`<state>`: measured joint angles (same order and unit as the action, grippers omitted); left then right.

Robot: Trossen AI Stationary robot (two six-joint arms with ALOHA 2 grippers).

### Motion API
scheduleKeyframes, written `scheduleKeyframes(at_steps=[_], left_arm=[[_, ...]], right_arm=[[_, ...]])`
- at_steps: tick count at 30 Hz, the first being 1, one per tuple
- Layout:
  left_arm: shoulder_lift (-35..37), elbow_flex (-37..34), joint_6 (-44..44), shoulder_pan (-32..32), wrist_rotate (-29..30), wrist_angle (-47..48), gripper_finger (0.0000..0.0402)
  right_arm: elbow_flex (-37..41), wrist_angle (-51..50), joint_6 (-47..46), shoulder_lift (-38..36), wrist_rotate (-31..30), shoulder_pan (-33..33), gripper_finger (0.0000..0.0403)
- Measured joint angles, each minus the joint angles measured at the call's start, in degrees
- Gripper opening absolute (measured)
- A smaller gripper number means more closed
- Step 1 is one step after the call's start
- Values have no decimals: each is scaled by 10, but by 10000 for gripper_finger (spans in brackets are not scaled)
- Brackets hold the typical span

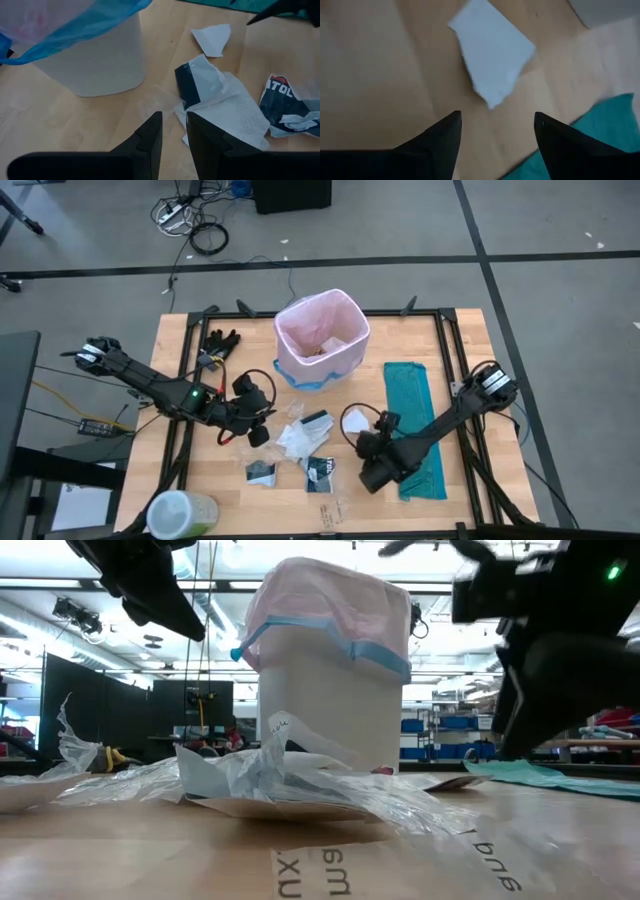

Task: Place trash/remove bag and relplace
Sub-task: Put the paper trash into the white trash bin

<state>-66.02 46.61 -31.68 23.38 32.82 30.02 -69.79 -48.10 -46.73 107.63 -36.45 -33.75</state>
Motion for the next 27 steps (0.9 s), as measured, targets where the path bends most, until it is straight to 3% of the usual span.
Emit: scheduleKeyframes(at_steps=[8, 27], left_arm=[[0, 0, 0, -1, 15, -3, 96], [0, 0, 16, -1, 42, 0, 96]], right_arm=[[47, 96, 40, -1, 43, 6, 233], [59, 155, 160, 0, 29, 80, 223]])
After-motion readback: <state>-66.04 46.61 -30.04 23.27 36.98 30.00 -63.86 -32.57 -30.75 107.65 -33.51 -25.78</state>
